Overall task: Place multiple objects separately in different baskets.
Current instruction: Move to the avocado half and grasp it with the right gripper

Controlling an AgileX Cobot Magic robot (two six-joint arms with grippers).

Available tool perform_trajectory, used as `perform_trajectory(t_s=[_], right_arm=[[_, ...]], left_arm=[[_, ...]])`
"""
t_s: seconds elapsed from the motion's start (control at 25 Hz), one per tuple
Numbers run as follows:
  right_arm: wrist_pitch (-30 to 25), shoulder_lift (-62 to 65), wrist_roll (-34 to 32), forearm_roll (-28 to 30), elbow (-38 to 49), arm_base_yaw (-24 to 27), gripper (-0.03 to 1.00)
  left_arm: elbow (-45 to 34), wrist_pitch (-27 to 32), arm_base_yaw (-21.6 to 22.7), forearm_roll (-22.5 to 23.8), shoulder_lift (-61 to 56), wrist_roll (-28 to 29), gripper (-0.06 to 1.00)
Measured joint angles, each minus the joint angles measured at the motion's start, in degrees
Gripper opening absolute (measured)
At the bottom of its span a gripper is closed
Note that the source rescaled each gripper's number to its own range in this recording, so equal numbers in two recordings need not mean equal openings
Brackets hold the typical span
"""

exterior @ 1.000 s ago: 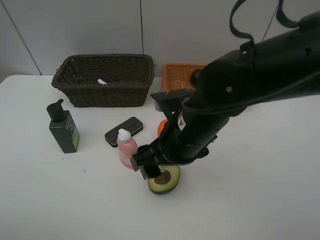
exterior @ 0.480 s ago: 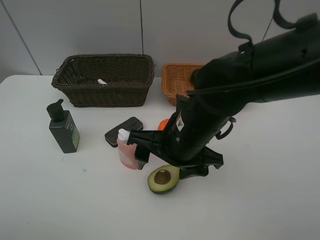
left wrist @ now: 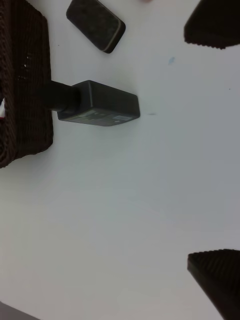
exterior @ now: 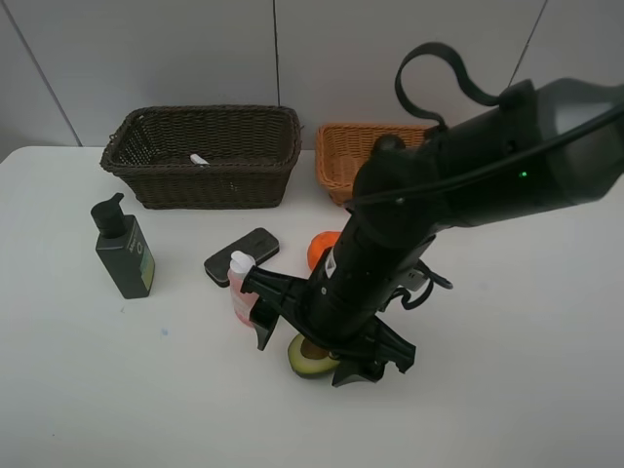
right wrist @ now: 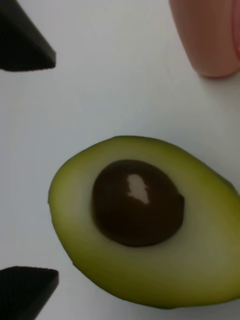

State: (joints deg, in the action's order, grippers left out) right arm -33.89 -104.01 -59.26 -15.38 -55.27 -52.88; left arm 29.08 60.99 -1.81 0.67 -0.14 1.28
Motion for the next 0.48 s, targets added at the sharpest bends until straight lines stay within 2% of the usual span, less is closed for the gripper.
perform_trajectory(t_s=[0.48], right_arm=[[0.98, -4.56, -0.06, -2.43, 0.00, 1.36, 0.98]], left_arm=[[0.00, 0.00, 0.00, 0.00, 0.00, 0.00, 1.00]])
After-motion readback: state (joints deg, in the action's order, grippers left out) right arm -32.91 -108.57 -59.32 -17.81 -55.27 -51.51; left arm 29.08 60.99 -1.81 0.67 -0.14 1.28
